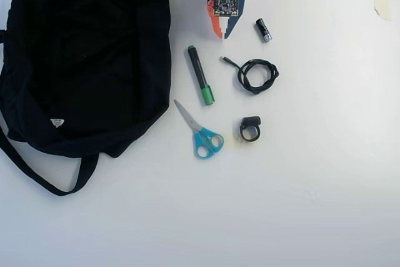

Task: Put the bike light into the black bag

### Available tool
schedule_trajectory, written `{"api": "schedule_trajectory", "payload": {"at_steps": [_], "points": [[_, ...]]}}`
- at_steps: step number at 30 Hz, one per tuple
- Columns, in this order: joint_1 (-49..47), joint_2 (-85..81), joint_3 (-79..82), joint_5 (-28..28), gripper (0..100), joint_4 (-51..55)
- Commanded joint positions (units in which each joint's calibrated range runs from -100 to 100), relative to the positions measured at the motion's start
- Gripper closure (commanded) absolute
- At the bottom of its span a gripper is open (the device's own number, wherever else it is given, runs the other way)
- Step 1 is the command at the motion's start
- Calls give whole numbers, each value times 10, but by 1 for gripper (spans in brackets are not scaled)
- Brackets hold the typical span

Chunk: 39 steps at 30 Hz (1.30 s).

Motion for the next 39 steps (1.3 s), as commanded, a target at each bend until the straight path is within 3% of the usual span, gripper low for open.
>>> {"api": "schedule_trajectory", "payload": {"at_steps": [1,24,39], "points": [[2,-9,12,0,98,16],[-4,-2,4,-4,98,3],[-42,264,-163,-4,98,-426]]}}
